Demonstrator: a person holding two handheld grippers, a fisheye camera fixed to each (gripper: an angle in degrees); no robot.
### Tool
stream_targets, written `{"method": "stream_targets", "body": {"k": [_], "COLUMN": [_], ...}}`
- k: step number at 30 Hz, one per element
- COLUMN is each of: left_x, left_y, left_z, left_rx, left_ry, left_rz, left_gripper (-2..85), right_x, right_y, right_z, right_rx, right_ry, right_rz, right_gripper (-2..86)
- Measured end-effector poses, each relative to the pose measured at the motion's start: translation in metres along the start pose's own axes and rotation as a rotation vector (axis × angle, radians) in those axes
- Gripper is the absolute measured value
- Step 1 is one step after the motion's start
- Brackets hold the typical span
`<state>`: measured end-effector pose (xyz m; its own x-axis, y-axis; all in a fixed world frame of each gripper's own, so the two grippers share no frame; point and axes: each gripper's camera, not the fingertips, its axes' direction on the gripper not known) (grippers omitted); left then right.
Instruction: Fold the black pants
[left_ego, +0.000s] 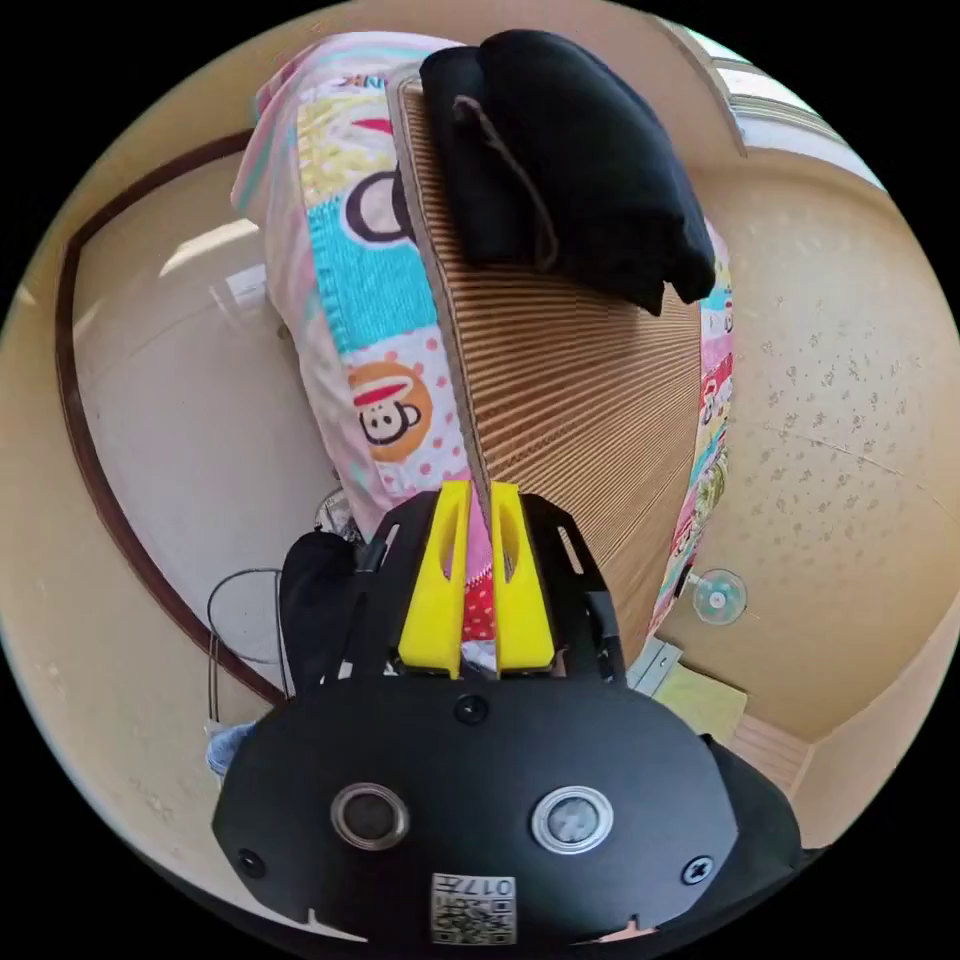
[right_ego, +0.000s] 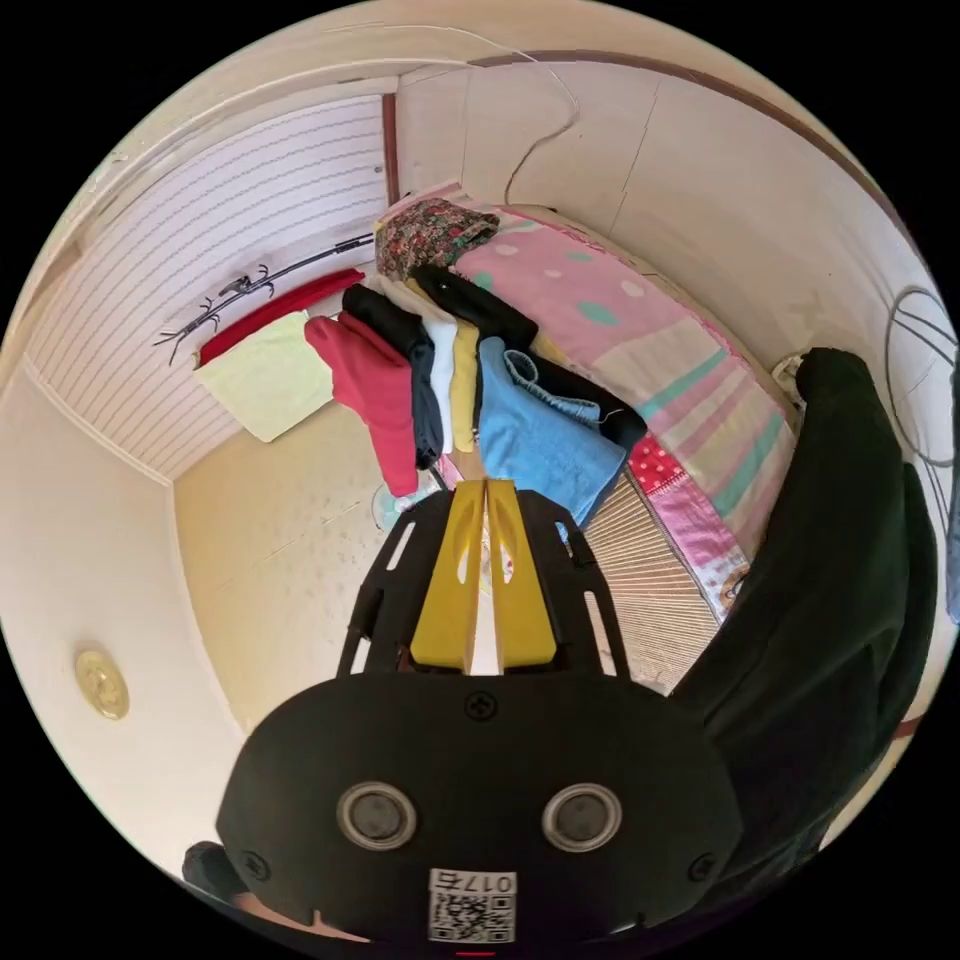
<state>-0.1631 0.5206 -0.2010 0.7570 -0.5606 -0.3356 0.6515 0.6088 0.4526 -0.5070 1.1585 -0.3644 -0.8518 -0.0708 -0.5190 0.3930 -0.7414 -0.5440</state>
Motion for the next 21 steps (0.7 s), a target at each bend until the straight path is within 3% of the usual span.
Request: {"method": "stream_targets", "body": {"k": [4,8,13,21], "left_x": [0.014,0.024,0.013,-0.013], "left_y": [-0.033,-0.062,-0.086,-0.066], "left_z": [-0.038,-0.081,-0.072,-0.063], "left_rx": [0.145,0.339,0.306,0.310], "left_ry": [0.099,0.113,0.018,0.428], "left_rz": [0.080,0.021,-0.092,-0.193], "left_gripper": [6.6,8.6,12.9,11.4], "right_x": [0.004,0.006,0.014,0.009], "right_y": [0.017,0.035,0.048,0.055], "right_z": [-0.014,-0.023,-0.020,-0.021], "right_rx": [0.014,0.034,0.024,-0.024], "right_ry": [0.019,0.034,-0.031,-0.050], "right_rz": [-0.027,-0.046,-0.038,-0.114], "right_gripper": [0.3,0.4,0.3,0.3]}}
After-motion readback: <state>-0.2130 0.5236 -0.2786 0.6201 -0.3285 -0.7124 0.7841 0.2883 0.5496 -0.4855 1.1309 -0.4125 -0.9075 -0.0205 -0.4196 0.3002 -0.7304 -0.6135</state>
